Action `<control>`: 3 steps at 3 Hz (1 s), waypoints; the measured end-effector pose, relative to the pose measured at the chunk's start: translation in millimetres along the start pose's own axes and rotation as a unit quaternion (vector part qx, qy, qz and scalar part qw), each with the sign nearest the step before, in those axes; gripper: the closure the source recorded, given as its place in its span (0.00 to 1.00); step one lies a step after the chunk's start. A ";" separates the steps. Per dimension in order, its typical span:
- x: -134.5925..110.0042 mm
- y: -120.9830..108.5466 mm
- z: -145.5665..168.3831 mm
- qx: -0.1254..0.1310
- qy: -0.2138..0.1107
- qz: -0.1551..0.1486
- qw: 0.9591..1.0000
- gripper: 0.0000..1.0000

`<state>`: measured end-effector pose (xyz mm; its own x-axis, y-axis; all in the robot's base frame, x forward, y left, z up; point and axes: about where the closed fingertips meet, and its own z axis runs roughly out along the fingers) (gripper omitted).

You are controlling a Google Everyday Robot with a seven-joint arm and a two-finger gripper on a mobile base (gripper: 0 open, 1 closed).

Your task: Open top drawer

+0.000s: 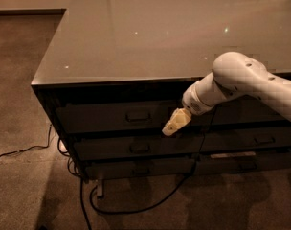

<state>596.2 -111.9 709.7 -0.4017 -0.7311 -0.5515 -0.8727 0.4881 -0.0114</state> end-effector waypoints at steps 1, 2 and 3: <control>-8.3 -5.3 -1.2 -0.021 -0.034 -0.068 0.997 0.00; -7.4 -1.0 -2.4 -0.032 -0.019 -0.156 0.987 0.00; -6.5 -0.2 -1.1 -0.034 -0.019 -0.170 0.985 0.00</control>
Offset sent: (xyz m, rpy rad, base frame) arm -0.0008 0.0005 0.0104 -0.1311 -0.1961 0.4924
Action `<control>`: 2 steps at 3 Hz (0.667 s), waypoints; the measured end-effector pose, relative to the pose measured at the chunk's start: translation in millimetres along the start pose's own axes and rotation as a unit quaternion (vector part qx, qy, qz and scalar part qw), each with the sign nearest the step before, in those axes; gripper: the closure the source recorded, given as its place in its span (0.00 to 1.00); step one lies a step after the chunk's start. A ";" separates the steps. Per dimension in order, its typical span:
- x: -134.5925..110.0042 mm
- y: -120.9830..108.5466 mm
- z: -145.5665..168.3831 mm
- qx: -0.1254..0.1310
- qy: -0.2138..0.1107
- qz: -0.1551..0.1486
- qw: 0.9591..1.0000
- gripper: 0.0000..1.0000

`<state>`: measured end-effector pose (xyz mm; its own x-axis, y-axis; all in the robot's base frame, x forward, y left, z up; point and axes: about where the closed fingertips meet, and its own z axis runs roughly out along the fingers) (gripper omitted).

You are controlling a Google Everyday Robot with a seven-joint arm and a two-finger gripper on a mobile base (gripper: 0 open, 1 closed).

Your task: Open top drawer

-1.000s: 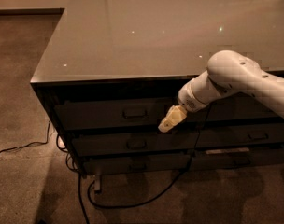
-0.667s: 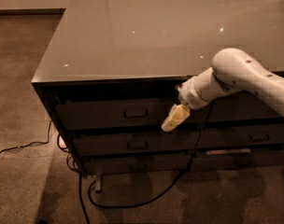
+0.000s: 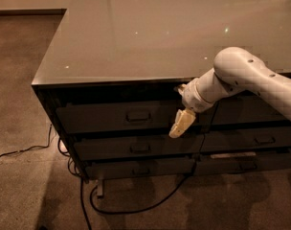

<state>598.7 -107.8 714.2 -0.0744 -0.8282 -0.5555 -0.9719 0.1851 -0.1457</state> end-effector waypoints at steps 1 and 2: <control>-0.4 1.3 6.2 -0.002 -0.007 -0.004 1.000 0.00; 2.9 0.1 12.8 0.002 -0.013 0.001 1.000 0.00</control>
Offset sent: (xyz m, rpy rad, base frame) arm 0.0068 0.0017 -0.0171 0.0387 -0.0201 -0.0191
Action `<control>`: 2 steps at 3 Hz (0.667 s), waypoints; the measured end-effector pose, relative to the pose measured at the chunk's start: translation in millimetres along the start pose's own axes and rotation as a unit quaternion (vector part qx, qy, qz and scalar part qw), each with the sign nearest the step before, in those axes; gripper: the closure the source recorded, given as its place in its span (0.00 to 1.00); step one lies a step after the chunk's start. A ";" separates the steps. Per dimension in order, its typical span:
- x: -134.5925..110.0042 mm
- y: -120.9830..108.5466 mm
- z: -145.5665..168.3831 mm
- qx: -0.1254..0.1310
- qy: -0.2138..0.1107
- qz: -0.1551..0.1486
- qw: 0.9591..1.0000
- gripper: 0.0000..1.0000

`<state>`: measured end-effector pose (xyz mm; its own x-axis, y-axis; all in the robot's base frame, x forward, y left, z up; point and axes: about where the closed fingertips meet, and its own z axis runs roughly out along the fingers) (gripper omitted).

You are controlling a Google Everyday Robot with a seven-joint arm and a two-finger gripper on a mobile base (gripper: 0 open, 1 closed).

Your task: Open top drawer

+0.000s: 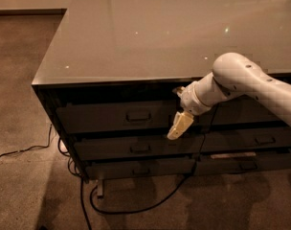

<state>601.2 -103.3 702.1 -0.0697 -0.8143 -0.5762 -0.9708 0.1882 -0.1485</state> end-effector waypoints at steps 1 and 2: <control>3.2 -3.2 6.2 0.004 0.001 -0.010 1.000 0.00; 5.5 -3.2 14.4 0.004 0.003 -0.018 1.000 0.00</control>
Offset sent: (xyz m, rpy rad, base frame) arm 0.0092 0.0021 -0.0197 -0.0257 -0.0426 0.0314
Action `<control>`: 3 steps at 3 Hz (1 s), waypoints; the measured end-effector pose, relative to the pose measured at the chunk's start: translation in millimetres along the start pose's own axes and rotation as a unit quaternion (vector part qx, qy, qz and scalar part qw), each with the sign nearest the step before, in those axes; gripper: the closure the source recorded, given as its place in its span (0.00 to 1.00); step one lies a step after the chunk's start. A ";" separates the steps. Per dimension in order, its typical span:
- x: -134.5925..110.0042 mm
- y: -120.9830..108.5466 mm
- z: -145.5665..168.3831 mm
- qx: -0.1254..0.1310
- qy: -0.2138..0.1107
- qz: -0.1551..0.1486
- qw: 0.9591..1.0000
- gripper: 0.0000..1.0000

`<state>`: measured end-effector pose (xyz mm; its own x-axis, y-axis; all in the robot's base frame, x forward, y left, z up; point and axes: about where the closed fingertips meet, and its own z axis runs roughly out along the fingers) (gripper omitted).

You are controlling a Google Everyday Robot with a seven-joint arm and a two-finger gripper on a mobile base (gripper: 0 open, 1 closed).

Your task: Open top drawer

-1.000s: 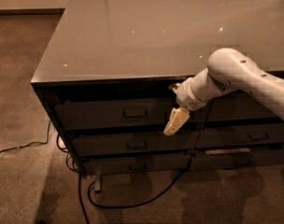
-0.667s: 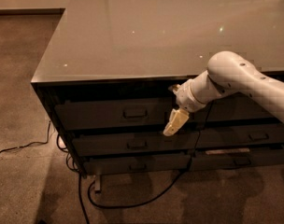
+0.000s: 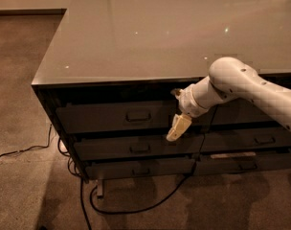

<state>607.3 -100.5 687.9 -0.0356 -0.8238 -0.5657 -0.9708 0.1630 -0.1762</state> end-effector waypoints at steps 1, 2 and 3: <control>-0.5 2.4 9.5 -0.004 0.002 -0.006 1.000 0.00; -1.0 5.5 16.8 -0.010 0.003 -0.010 1.000 0.00; -7.0 12.7 30.3 -0.027 0.001 -0.021 0.999 0.00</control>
Offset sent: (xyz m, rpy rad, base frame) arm -0.0027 0.0167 -0.0220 -0.0193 0.0122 0.0473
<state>602.4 -76.2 665.2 0.0058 -0.8304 -0.5572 -0.9829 0.0977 -0.1558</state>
